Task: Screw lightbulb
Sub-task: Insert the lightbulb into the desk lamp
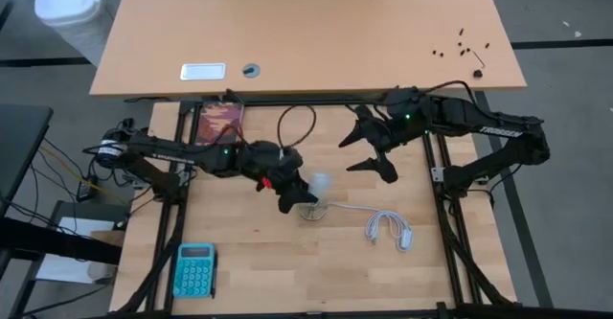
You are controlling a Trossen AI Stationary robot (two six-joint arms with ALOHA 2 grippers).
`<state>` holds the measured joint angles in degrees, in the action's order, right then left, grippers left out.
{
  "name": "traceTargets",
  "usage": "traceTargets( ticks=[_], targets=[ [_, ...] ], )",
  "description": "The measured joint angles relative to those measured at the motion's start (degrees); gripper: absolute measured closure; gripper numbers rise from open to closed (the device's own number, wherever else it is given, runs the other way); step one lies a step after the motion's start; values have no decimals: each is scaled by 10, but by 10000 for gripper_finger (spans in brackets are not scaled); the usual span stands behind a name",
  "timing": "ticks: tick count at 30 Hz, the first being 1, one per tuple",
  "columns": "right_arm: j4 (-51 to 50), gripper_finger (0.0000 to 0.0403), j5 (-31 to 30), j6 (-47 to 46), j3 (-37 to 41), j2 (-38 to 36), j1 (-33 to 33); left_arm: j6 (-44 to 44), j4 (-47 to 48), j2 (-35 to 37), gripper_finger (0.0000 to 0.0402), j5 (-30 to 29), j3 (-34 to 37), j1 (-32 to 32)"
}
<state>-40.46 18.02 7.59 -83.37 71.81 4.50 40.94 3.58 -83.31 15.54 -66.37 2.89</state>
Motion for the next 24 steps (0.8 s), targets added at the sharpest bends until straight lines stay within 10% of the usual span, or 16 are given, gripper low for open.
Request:
traceTargets(
  ticks=[11,24],
  targets=[
    [32,70,-27,41,0,24,-85,120,-88,0,239,221,-33,-63],
    [65,50,-66,35,0,31,-54,202,-172,0,239,288,-33,-85]
  ],
)
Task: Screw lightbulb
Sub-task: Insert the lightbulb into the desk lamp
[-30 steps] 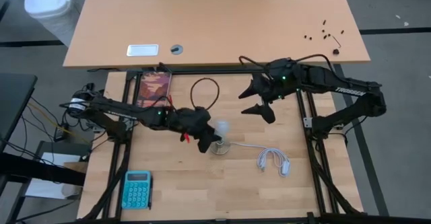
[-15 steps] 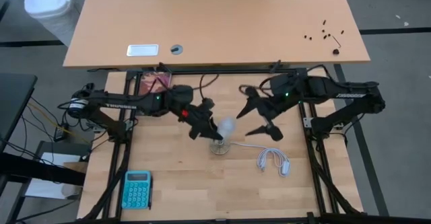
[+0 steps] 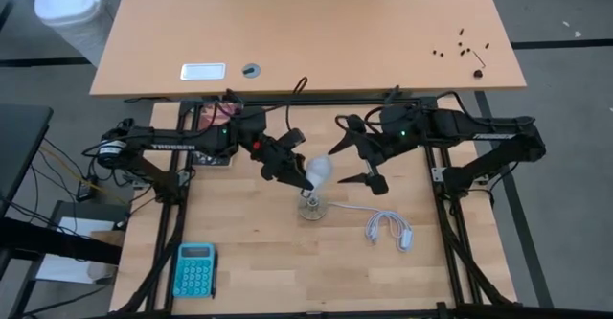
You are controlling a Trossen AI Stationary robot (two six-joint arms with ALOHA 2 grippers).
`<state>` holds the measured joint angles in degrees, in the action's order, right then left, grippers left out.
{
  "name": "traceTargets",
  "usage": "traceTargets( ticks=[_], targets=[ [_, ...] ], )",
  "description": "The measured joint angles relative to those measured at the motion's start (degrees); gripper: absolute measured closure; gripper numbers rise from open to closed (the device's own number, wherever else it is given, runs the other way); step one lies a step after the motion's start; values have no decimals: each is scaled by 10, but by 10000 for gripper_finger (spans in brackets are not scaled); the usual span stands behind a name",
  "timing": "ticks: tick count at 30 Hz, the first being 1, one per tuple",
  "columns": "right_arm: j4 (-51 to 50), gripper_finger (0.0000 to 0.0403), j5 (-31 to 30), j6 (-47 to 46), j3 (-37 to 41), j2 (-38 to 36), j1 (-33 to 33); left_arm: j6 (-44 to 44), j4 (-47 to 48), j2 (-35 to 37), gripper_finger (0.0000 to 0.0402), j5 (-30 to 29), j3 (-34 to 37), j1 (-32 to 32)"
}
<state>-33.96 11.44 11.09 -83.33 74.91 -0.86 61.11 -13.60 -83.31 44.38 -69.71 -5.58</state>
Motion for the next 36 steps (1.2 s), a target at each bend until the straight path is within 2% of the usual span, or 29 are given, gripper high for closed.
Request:
traceTargets(
  ticks=[4,16,36],
  targets=[
    [40,50,47,-8,0,3,10,7,0,0,239,4,0,0],
    [104,50,81,-9,0,48,6,4,8,0,239,9,6,0],
    [95,61,68,-34,0,18,-12,-11,10,0,239,51,6,-35]
  ],
)
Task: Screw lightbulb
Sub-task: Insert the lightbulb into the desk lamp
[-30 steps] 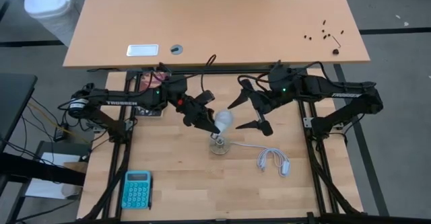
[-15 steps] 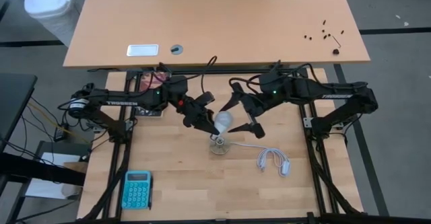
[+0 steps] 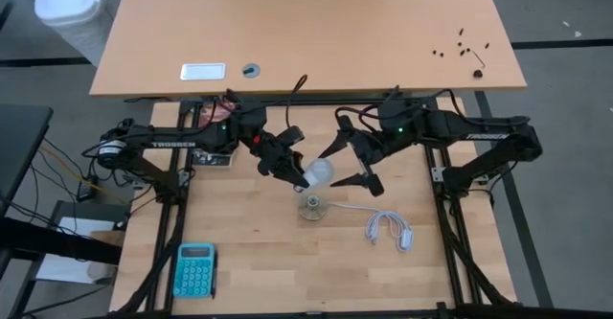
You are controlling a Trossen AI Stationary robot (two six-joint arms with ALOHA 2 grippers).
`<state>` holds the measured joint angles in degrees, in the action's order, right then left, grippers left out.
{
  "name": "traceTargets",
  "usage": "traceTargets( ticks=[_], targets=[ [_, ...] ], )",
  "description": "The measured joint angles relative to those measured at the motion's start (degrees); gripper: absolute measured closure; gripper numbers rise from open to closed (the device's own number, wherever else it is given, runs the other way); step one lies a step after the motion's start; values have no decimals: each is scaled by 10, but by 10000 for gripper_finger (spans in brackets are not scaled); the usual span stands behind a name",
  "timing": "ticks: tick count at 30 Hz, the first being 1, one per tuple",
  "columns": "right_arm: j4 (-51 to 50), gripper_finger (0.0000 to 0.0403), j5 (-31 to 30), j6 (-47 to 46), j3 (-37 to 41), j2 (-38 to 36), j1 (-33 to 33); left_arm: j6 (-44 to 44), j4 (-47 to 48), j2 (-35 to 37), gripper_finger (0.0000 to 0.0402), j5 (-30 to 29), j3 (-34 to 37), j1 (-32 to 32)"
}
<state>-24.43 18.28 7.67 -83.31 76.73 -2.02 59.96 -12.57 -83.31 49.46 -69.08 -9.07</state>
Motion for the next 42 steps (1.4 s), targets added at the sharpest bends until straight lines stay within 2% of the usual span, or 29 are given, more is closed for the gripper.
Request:
traceTargets(
  ticks=[3,7,17,23,35,42],
  targets=[
    [-2,62,-18,-2,0,-3,-8,1,-2,0,239,-1,0,-2],
    [1,56,-77,18,0,-3,-15,8,3,0,239,-14,0,-1],
    [15,15,-51,65,2,0,-18,38,-8,-1,239,8,0,1],
    [24,9,-51,64,3,24,-14,42,-9,-1,239,10,0,1],
    [84,32,-51,62,4,75,-13,47,-8,-1,239,13,0,1],
    [96,91,-51,60,3,76,-16,38,-3,-1,239,12,0,1]
  ],
)
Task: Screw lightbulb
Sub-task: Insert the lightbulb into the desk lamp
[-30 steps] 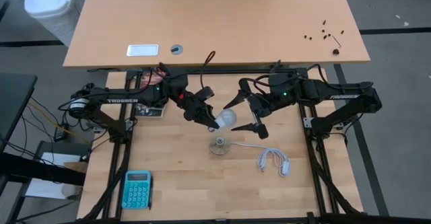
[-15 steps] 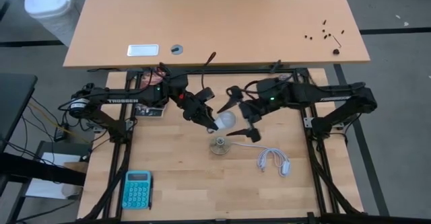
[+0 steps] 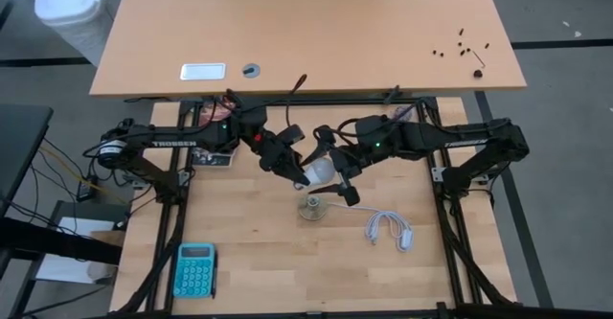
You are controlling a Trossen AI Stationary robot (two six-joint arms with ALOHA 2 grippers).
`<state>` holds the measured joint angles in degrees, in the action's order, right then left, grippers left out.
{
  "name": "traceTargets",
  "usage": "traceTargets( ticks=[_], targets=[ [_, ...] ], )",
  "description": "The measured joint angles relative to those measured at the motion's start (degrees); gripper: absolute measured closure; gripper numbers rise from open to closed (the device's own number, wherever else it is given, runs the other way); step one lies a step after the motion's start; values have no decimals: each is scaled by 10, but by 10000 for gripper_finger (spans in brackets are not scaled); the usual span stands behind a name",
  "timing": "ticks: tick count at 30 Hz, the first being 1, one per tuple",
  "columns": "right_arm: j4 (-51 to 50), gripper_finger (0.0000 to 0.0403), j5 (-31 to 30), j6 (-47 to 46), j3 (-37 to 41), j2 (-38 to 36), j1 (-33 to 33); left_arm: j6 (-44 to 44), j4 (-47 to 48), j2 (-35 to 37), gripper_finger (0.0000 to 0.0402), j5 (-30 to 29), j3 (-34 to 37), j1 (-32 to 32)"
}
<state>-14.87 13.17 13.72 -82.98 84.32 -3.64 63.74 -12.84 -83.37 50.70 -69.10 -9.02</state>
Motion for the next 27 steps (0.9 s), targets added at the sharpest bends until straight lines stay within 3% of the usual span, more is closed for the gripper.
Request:
traceTargets(
  ticks=[6,14,17,27],
  targets=[
    [-3,150,0,0,0,-4,0,-20,17,0,239,-11,0,0],
    [-11,143,0,0,0,-7,0,-22,19,0,239,-21,0,0],
    [-24,136,-1,1,0,-16,2,-20,15,0,234,-51,0,1],
    [-73,147,1,-3,-1,-30,8,-36,-1,0,146,-91,0,-11]
  ],
)
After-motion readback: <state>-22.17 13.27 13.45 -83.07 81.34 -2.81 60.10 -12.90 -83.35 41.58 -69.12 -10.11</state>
